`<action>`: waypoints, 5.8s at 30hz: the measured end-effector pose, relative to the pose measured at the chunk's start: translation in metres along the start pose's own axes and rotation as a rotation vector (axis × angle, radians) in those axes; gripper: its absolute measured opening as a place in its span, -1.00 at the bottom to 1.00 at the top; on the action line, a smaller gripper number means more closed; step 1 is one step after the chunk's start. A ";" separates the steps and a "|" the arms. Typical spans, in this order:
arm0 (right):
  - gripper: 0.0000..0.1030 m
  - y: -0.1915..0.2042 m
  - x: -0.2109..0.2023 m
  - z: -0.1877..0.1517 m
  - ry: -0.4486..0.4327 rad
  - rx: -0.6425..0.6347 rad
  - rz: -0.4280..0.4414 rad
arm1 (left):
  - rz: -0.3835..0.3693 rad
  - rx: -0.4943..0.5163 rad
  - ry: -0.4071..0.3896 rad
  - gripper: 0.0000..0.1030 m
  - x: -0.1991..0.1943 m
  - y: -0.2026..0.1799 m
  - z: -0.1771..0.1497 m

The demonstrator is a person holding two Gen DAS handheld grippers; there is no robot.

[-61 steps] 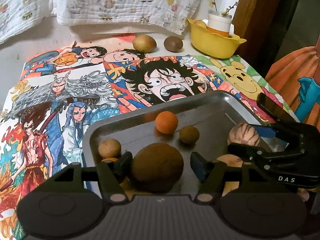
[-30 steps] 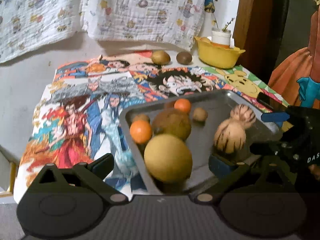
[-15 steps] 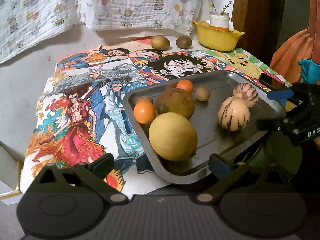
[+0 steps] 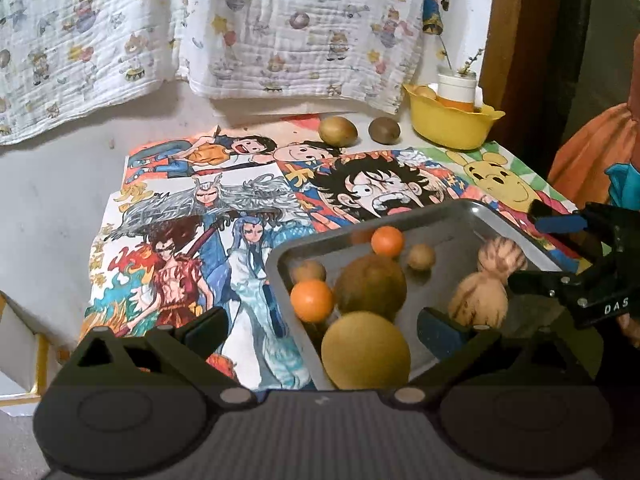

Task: Organize fruits
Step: 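Grasp a kiwi with the right tool while the left tool grasps a yellow-green fruit, then carry the kiwi to the tray with the right tool while the left tool carries its fruit, then release both fruits onto the tray and pull both tools back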

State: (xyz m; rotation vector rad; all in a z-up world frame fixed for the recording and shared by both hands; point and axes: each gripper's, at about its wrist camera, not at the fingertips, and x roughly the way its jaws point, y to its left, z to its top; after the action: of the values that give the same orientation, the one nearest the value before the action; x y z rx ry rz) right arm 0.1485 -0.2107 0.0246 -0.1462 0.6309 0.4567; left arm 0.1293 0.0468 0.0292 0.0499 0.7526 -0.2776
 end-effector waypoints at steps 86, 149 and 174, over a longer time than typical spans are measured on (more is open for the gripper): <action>0.09 -0.141 0.269 0.120 0.054 -0.395 -0.314 | -0.126 -0.064 0.067 0.33 0.312 0.011 0.217; 0.31 -0.051 0.036 -0.021 -0.033 -0.022 -0.155 | -0.272 0.117 0.127 0.45 0.144 -0.073 0.089; 0.99 0.017 -0.079 -0.060 -0.292 0.239 -0.103 | 0.224 -0.204 -0.219 0.99 -0.034 -0.063 -0.044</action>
State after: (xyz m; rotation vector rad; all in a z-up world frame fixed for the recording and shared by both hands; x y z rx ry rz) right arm 0.0524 -0.2409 0.0245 0.1140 0.3849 0.2927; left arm 0.0593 0.0006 0.0234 -0.0883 0.5479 0.0089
